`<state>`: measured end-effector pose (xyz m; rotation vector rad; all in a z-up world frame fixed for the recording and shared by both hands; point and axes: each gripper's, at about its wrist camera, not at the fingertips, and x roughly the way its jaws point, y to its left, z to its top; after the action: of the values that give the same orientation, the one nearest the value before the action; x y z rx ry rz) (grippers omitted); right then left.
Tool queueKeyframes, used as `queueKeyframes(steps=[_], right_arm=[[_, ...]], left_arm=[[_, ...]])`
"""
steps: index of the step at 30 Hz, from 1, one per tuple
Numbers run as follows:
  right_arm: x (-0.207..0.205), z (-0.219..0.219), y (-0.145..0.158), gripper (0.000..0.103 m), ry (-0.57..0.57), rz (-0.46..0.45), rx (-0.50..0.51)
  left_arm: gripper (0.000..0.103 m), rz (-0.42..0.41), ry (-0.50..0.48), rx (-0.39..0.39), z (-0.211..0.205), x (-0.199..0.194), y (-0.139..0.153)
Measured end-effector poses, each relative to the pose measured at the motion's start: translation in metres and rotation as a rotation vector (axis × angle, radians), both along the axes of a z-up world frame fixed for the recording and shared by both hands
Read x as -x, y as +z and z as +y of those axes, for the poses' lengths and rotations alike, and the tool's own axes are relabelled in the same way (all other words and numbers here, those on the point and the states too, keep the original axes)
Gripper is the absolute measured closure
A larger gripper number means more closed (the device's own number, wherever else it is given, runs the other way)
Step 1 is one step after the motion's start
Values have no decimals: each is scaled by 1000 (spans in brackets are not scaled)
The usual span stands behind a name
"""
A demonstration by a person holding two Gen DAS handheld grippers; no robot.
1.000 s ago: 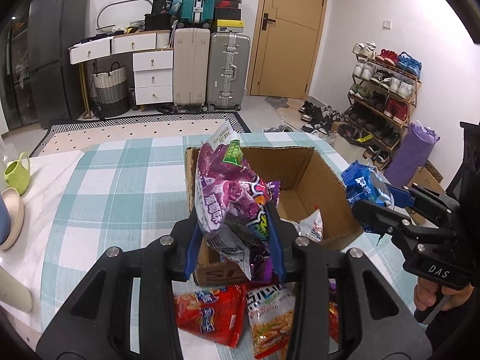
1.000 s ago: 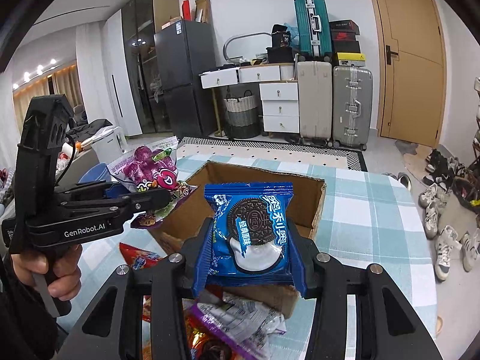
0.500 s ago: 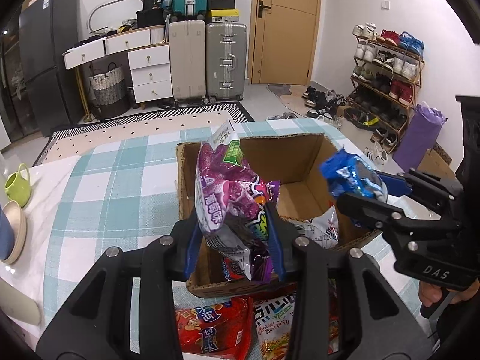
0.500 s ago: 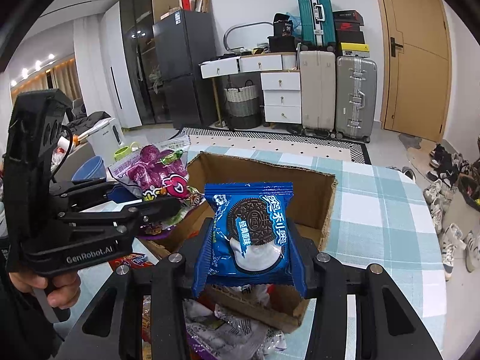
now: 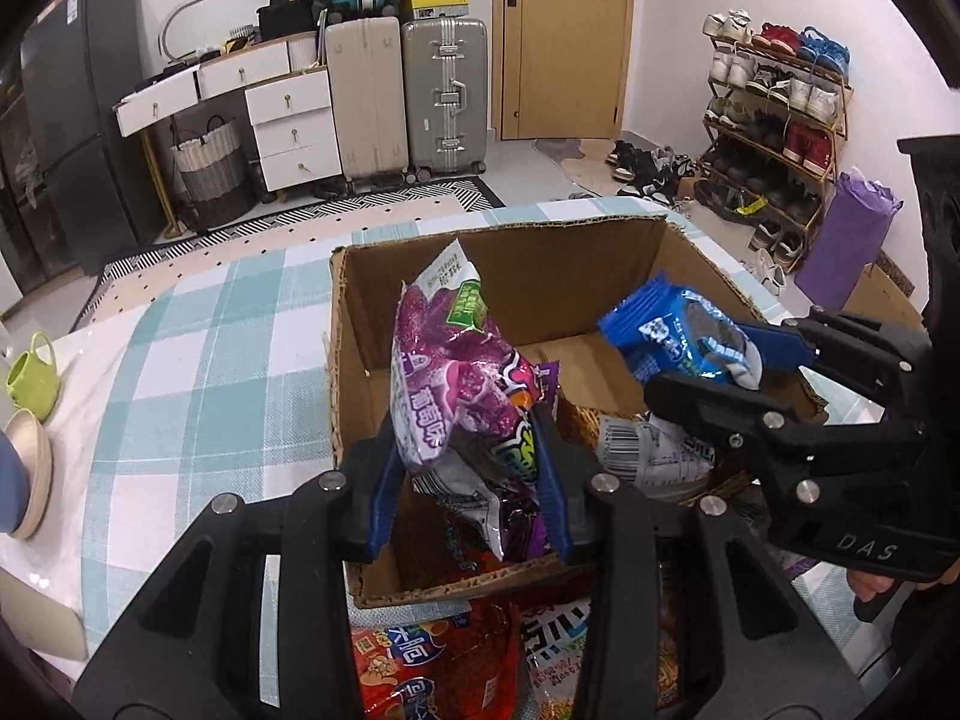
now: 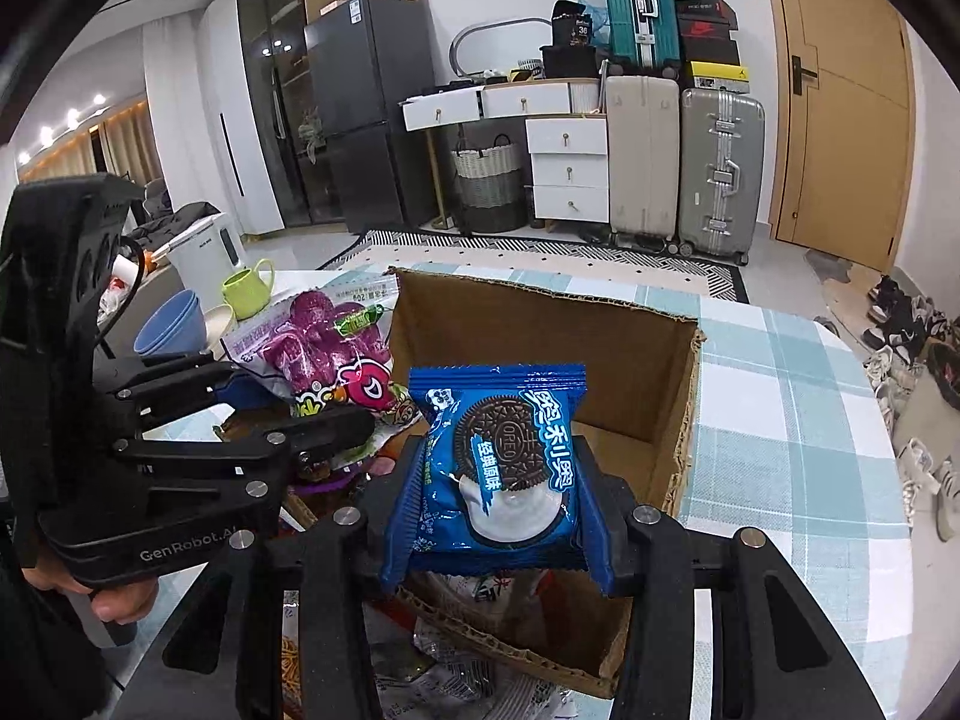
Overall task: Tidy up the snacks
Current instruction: 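Carry both packs into the cardboard box and open both grippers, then withdraw both tools from the box toward the remaining snacks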
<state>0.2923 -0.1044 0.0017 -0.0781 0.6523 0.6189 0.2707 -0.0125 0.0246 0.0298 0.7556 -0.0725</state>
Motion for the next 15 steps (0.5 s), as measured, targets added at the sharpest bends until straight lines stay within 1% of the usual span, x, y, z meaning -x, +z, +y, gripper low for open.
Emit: queueKeyframes(steps=[3, 4, 5, 6, 8, 9, 10, 11, 12, 13, 14, 15], right_arm=[[9, -9, 11, 46, -17, -28, -27], [13, -12, 14, 38, -25, -36, -31], [15, -17, 17, 30, -37, -42, -37], [19, -23, 20, 27, -48, -45, -47], [26, -37, 26, 16, -68, -41, -66], [30, -43, 27, 13, -76, -36, -74], [35, -48, 28, 5, -84, -36, -83], [40, -56, 29, 1, -97, -38, -100], [46, -62, 28, 1, -103, -38, -110], [51, -66, 28, 1, -108, -33, -111], [55, -69, 27, 1, -112, -21, -106], [60, -72, 25, 1, -113, -11, -98]], left_arm=[[65, 16, 10, 17, 2, 0, 1], [62, 15, 8, 17, 2, 2, 2], [55, 10, 5, 16, 2, 5, 4], [48, 4, 6, 13, 1, 9, 8], [31, -18, -2, 34, 2, 21, 16], [25, -24, -1, 45, 3, 27, 19], [19, -31, 5, 47, 5, 33, 23], [19, -47, 12, 51, 7, 42, 28], [18, -61, 13, 60, 9, 49, 32], [14, -69, 15, 69, 11, 56, 35], [4, -76, 24, 87, 16, 65, 38], [1, -77, 38, 103, 21, 72, 39]])
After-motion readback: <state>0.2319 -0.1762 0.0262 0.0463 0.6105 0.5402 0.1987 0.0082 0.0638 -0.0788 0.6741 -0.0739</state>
